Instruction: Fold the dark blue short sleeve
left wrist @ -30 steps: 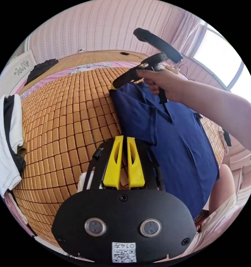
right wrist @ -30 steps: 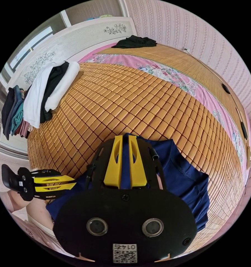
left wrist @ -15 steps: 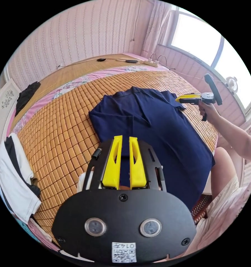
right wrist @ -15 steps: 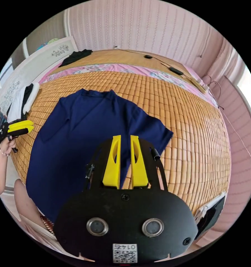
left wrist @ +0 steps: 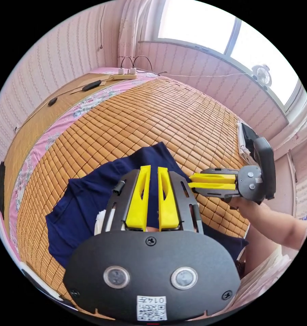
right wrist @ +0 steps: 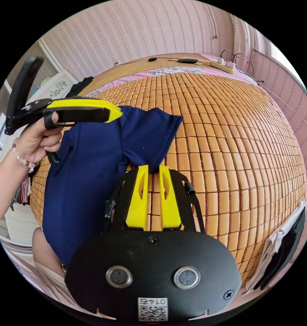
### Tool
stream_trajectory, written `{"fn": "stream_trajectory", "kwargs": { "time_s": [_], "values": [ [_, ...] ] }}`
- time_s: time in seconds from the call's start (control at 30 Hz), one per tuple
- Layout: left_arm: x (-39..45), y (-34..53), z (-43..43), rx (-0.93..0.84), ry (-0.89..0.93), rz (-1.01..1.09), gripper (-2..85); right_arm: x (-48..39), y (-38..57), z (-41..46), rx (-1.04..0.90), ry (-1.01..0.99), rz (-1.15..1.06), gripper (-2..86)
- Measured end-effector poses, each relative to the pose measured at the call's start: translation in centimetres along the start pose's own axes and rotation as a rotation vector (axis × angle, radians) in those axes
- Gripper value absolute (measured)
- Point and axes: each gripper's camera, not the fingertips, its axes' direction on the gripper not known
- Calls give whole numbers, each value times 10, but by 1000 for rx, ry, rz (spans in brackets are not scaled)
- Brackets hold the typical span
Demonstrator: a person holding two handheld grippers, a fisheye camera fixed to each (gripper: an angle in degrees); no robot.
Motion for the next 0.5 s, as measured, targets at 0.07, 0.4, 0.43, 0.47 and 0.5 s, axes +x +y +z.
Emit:
{"fn": "stream_trajectory", "kwargs": {
  "time_s": [0.07,0.4,0.43,0.47,0.5],
  "values": [
    [9,-25,18,-17,7,0,54,7,4,-2,9,-11,1,47],
    [7,-78,85,-155,-68,-65,19,38,14,-9,19,-82,5,14],
    [1,-75,75,-110,-80,-84,9,41,13,-10,19,-73,2,13],
    [-4,-73,68,-75,-75,-100,6,42,12,-11,23,-65,3,13],
    [-13,-67,50,-9,-53,-125,2,44,10,-14,38,-50,2,13]
  ]
}}
